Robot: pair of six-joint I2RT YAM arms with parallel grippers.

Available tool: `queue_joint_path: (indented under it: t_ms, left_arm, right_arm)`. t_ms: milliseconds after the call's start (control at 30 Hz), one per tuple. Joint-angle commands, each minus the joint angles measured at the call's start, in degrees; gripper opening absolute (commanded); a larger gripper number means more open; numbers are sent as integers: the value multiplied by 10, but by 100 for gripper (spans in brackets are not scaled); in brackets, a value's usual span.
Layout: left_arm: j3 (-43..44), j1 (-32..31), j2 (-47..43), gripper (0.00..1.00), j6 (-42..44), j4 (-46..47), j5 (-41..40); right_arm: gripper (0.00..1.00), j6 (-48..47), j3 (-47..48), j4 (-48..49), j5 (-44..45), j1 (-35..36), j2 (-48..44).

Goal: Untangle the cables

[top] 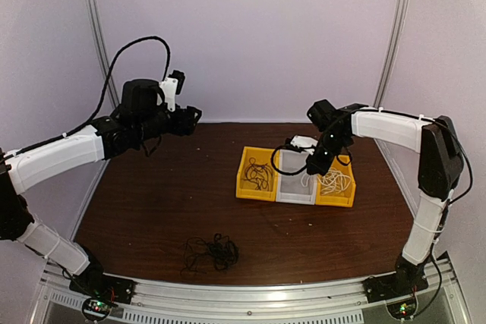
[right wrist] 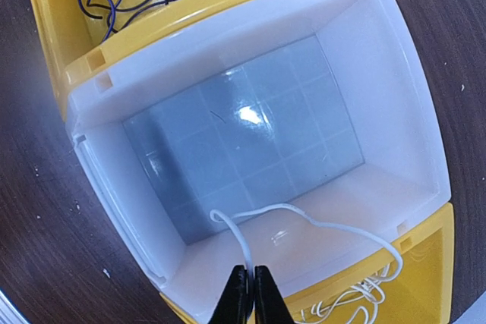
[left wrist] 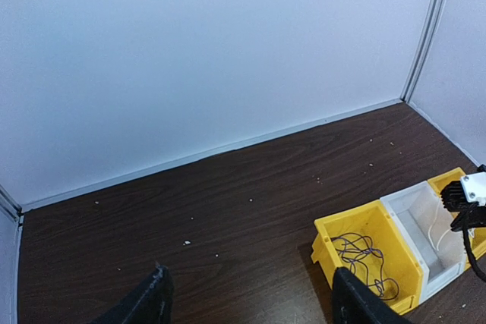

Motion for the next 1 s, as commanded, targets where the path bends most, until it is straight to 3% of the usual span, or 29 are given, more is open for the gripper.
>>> queue_joint_path:
  t_ms: [0,467,767,967]
  left_arm:
    - [0,0,1,73,7,26,5]
    - [0,-1,10,73,6,25,11]
    - [0,-1,14,73,1,25,17]
    - [0,0,17,72,-1,25,22]
  right_arm:
    - [3,4,19,-7,-5,2,-9]
    - [0,4,5,0,-10,-41,-131]
    - [0,-6,-78,28,2,-108,-191]
    - [0,-10,-125,45,2,-116,-180]
